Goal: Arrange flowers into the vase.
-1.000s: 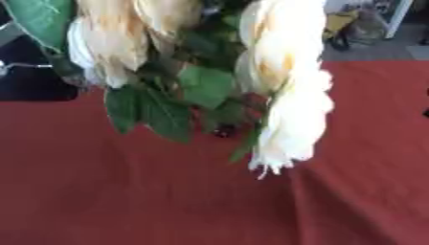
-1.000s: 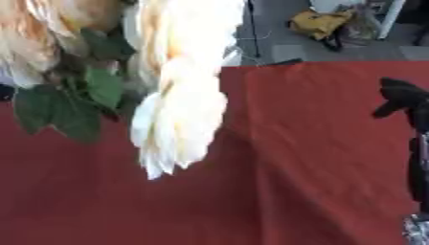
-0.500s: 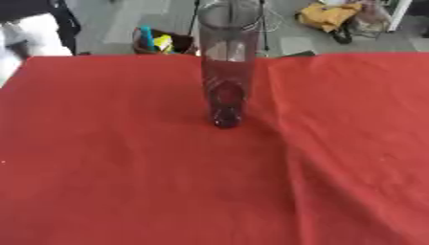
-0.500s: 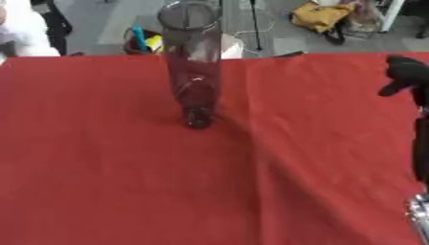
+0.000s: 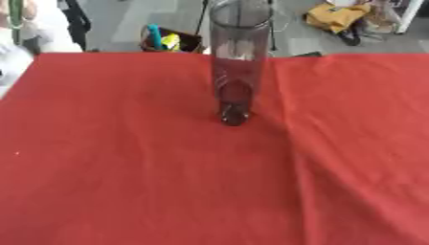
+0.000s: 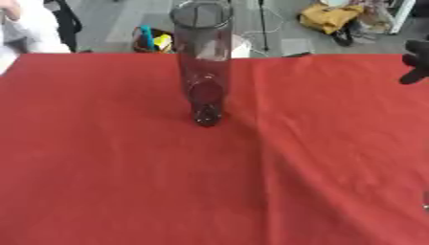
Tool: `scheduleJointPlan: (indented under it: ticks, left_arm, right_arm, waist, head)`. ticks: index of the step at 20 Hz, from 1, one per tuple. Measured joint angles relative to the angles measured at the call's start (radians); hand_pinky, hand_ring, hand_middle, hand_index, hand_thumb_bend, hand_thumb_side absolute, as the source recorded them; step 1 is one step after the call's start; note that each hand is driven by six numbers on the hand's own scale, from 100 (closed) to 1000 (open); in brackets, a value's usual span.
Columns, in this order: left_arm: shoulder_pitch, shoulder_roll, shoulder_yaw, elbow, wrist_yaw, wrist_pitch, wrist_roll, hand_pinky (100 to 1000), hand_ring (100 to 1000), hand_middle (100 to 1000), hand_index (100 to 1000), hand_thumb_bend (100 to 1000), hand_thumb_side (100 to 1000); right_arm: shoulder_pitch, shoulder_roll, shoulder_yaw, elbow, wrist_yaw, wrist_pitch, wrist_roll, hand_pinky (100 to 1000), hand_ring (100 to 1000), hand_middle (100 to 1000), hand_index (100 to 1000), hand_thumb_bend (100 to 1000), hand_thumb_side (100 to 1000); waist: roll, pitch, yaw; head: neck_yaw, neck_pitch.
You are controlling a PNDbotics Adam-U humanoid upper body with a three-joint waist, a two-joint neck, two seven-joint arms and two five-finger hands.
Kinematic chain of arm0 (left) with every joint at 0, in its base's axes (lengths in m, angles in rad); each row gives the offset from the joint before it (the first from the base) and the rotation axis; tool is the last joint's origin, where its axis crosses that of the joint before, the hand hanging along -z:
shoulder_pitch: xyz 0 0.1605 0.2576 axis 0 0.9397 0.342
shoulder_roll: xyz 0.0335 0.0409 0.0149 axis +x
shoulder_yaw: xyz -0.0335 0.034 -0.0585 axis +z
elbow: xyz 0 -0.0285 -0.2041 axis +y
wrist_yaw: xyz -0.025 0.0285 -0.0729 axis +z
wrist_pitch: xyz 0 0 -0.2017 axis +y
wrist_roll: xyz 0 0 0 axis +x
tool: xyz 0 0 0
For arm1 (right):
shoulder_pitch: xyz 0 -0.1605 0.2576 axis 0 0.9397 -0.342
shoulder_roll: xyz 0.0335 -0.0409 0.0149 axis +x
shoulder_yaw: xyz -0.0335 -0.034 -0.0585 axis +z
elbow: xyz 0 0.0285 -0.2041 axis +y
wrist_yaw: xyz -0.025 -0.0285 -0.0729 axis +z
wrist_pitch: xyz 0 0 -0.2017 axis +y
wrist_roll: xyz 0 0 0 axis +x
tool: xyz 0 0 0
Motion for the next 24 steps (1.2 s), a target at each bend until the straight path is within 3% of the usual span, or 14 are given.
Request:
scheduleJointPlan:
  ticks: [4, 12, 24]
  left_arm:
    - [-0.052, -0.041, 0.007, 0.053, 0.035, -0.026, 0.088, 100, 100, 100, 100, 102, 550]
    - [-0.119, -0.107, 0.008, 0.132, 0.081, -0.092, 0.214, 100, 100, 100, 100, 111, 581]
    - [-0.191, -0.188, 0.014, 0.217, 0.141, -0.2, 0.364, 100, 100, 100, 100, 133, 606]
  right_arm:
    - [0.0, 0.002, 0.01, 0.0, 0.001, -0.001, 0.01, 797, 809, 456, 732, 100, 1000]
    - [-0.002, 0.008, 0.024, 0.0, 0.01, -0.001, 0.023, 801, 813, 453, 733, 100, 1000]
    - [-0.011, 0.022, 0.042, 0.0, 0.032, 0.005, 0.043, 808, 817, 447, 733, 100, 1000]
  waist:
    - [-0.001, 0.005, -0.012]
    - [-0.001, 0.026, -0.027]
    - [0.005, 0.052, -0.05]
  head:
    - [0.006, -0.019]
    - [0.002, -0.101]
    - [0.004, -0.143]
